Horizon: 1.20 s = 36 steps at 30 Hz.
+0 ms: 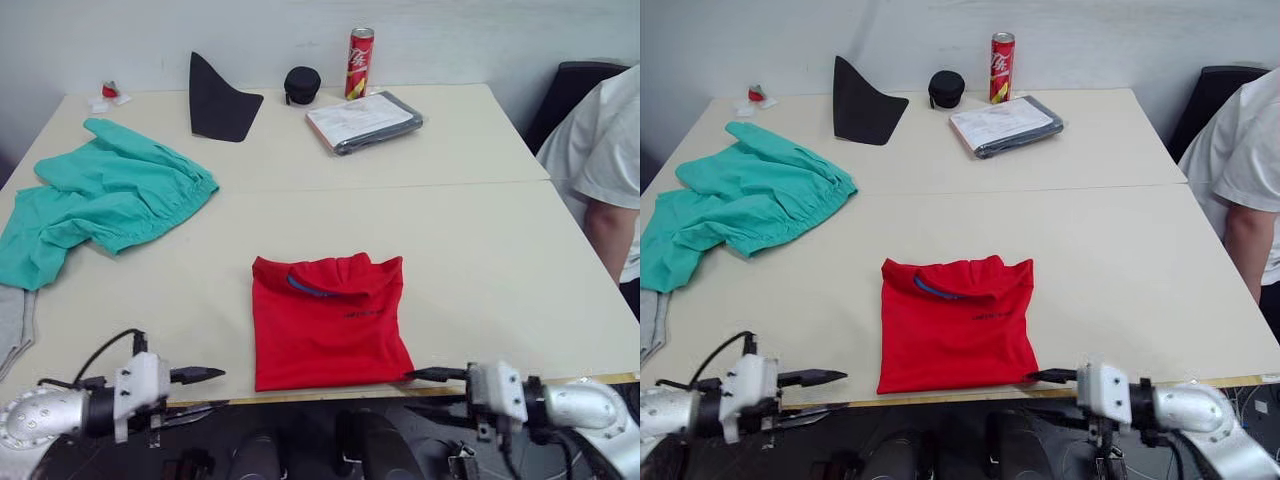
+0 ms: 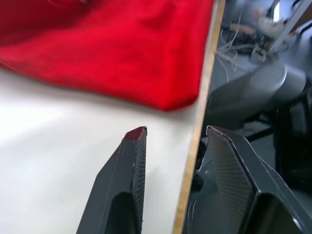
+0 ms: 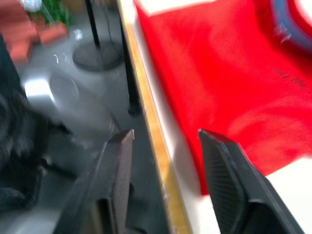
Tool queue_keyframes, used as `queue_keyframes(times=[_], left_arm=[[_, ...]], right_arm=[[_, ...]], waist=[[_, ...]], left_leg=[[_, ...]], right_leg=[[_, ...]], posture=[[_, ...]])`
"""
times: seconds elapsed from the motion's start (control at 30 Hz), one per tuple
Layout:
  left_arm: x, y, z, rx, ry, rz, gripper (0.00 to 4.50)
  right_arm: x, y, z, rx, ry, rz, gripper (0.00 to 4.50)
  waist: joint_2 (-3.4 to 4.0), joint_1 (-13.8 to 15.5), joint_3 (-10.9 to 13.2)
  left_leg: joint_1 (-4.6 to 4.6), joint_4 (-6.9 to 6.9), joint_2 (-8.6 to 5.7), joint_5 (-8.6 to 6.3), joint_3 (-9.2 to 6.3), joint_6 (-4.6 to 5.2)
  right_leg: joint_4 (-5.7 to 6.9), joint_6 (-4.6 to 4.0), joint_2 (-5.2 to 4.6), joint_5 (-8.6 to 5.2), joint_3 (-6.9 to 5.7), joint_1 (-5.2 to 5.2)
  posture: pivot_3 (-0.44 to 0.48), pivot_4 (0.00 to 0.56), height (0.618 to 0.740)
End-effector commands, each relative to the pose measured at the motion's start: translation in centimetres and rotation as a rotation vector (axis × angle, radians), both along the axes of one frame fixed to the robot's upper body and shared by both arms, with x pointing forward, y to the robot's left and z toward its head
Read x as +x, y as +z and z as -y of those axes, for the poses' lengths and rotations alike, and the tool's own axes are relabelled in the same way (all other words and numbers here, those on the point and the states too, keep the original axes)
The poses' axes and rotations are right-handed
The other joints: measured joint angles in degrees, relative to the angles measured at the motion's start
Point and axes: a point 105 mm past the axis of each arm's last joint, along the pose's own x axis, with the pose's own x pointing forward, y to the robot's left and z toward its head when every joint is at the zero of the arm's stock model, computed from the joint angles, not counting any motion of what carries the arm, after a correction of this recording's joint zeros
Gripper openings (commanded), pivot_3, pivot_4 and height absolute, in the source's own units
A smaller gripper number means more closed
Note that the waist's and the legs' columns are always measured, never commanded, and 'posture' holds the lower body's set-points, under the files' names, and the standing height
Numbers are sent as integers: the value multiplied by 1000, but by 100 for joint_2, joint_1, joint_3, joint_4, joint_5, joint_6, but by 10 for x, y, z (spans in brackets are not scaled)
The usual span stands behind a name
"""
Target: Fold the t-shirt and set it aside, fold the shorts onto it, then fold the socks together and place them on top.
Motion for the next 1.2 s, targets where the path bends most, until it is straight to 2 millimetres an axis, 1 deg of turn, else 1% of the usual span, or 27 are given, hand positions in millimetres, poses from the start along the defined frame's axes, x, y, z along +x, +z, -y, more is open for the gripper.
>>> queue_keyframes(times=[0.03,0.1,0.17,0.2,0.23,0.33,0.4,0.47,0.57,0.7,0.83,0.97,1.03,1.1,1.13,1.2], left_arm=[[14,15,17,-77,-64,22,1649],[28,14,30,-86,-94,47,1129],[36,11,40,-66,-145,77,443],[39,9,42,-50,-164,95,93],[40,7,44,-37,-187,100,14],[58,0,50,-42,-197,145,14],[72,-8,56,-38,-198,162,14],[85,-14,61,-1,-211,205,14],[99,-15,68,-6,-209,247,14],[124,-10,73,-52,-109,295,14],[140,-2,74,-140,-8,293,14],[160,4,66,-171,148,295,14],[170,6,59,-184,246,294,14],[177,12,51,-227,333,293,14],[178,14,48,-249,359,289,14],[176,19,46,-288,364,289,14]], right_arm=[[17,19,-6,35,9,35,1358],[31,19,-14,35,14,76,681],[42,14,-24,20,41,122,3],[45,13,-29,18,54,134,0],[49,12,-33,24,62,137,0],[68,10,-49,28,79,158,0],[76,4,-54,-1,101,170,0],[88,1,-55,-38,107,226,0],[104,1,-52,-66,94,301,0],[134,11,-46,-47,-1,346,0],[164,21,-41,29,-146,347,0],[191,27,-30,107,-345,303,0],[198,31,-21,124,-414,292,0],[201,38,-13,161,-460,282,0],[199,43,-12,185,-464,275,0],[188,49,-18,209,-420,263,0]], waist=[[-1,1,0],[0,1,0],[-1,-2,-1],[-2,-2,-2],[-2,-6,-2],[0,-27,0],[1,-17,0],[0,-16,0],[0,-18,0],[0,-18,0],[1,-38,0],[1,-38,1],[2,-34,1],[2,-31,1],[2,-29,1],[3,-28,1]], left_leg=[[2,-1,1,0,-2,0],[-2,-2,-1,1,-1,-4],[-6,-3,-2,7,-1,-4],[-5,-7,-2,10,-1,-9],[-3,-8,-2,21,-1,-41],[-6,-17,1,24,12,-54],[-13,-11,3,25,14,-53],[-11,0,3,24,15,-51],[-13,21,1,20,15,-42],[-14,36,1,20,14,-38],[-12,41,2,22,15,-39],[-12,41,7,26,15,-46],[-12,42,6,27,14,-45],[-12,42,3,27,14,-44],[-13,42,3,26,13,-44],[-14,42,3,26,13,-43]], right_leg=[[-6,0,2,0,0,6],[-15,-1,3,1,0,5],[-17,2,4,3,0,5],[-14,3,4,5,0,3],[-9,4,6,6,0,3],[-7,-2,9,-1,0,-13],[-3,-2,11,-1,0,-22],[-1,-2,10,0,-1,-17],[8,2,5,2,-2,-13],[23,4,-1,3,-2,-11],[33,4,-1,4,-2,-13],[38,2,0,3,-2,-16],[39,2,-2,3,-2,-15],[39,2,-7,3,-2,-14],[38,3,-8,3,-2,-14],[37,3,-8,3,-2,-15]], posture=[[0,150,740],[0,150,740],[0,150,740],[0,150,740],[0,150,740],[0,150,740],[0,150,740],[0,150,740],[0,150,740],[0,150,740],[0,150,740],[0,150,740],[0,150,740],[0,150,740],[0,150,740],[0,150,740]])
